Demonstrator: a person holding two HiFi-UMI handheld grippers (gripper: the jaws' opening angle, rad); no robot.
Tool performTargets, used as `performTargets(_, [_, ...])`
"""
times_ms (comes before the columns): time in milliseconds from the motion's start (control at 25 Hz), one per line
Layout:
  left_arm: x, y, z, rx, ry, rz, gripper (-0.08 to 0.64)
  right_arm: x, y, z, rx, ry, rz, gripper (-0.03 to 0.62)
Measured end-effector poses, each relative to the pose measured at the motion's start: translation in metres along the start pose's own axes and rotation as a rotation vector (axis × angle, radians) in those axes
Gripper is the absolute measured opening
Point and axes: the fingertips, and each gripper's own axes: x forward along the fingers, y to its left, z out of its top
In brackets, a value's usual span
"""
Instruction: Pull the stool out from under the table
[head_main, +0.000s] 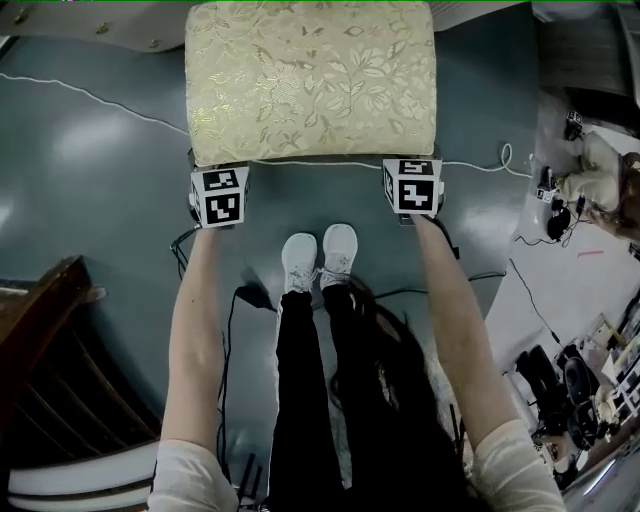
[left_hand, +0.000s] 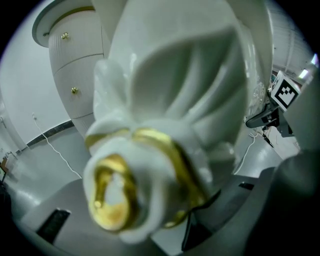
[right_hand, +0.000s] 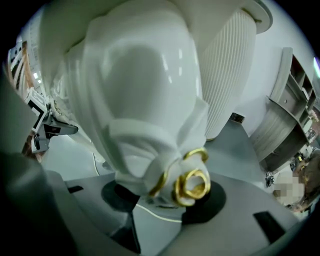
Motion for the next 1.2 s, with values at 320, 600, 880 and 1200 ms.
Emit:
performTargets(320, [-0.010, 0.000, -0.005, 0.005, 0.072, -0.009, 0.221, -0.007, 0.004, -0.004, 0.005, 0.057, 0.030, 0.222])
performTargets(600, [-0.011, -0.001, -0.006, -0.002, 0.089, -0.015, 0.221, -0.010, 0.004, -0.004, 0.007, 0.071, 0.033, 0.222])
performTargets(880, [-0.011, 0.002, -0.005, 0.000, 0.103, -0.023, 0.221, -0.013, 0.008, -0.006, 0.026, 0.075, 0.026, 0.223])
performTargets(1200, [-0.012, 0.003, -0.006, -0.002, 0.117, -0.023, 0.221, -0.014, 0.009, -0.007, 0.032, 0.079, 0.026, 0.224])
